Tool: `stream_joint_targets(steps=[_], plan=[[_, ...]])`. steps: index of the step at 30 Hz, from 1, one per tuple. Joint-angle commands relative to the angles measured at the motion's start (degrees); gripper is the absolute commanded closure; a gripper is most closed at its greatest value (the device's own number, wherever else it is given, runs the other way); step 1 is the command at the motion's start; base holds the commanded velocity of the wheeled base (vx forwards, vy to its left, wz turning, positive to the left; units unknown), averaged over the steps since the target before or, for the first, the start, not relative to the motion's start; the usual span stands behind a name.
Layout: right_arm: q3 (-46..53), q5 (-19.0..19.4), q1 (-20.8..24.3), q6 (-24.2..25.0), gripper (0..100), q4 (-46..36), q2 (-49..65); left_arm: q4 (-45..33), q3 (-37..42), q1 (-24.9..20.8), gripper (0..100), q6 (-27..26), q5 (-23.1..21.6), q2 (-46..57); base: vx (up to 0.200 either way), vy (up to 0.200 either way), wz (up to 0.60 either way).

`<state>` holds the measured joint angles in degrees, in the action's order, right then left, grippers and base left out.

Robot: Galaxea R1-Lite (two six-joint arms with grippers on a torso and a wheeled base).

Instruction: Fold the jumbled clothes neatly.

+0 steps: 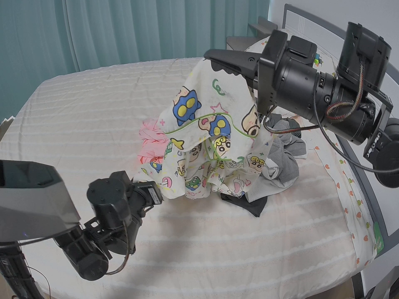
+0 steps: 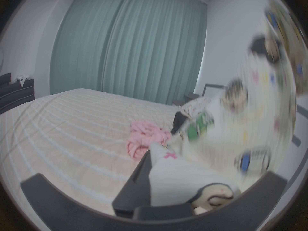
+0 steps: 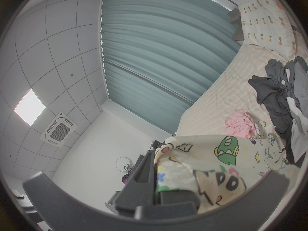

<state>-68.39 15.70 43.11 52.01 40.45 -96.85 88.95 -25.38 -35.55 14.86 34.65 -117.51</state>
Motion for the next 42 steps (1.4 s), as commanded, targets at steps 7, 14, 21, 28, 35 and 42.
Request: stream_joint_targets(steps=[7,14,21,28,35,42], plan=[[5.5,-0.1,-5.1,-0.2,100,1.5,2.6,0.4,-1.9,5.8,100,-0.6,-0.2,24.4,0.0,0.0,0.0],[8.8,0.1,-6.2,-0.3,100,2.8,5.1,0.3,-4.3,7.5,100,-2.5,-2.5,32.3,0.0,0.0,0.0],[14.3,0.6,-6.5,-2.3,100,6.7,9.6,0.3,-9.7,9.4,100,-7.4,-4.9,34.4,0.0,0.0,0.0],[13.8,1.6,-7.7,-2.3,100,6.7,11.6,-2.3,-13.6,9.4,100,-7.3,-4.9,34.7,0.0,0.0,0.0],[15.2,1.6,-7.7,-2.2,100,6.7,12.0,-1.8,-9.3,9.0,100,-4.8,-4.7,34.4,0.0,0.0,0.0],[15.3,1.6,-7.5,-2.2,100,6.7,12.0,-1.8,-9.2,9.0,100,-2.9,-4.8,33.7,0.0,0.0,0.0]])
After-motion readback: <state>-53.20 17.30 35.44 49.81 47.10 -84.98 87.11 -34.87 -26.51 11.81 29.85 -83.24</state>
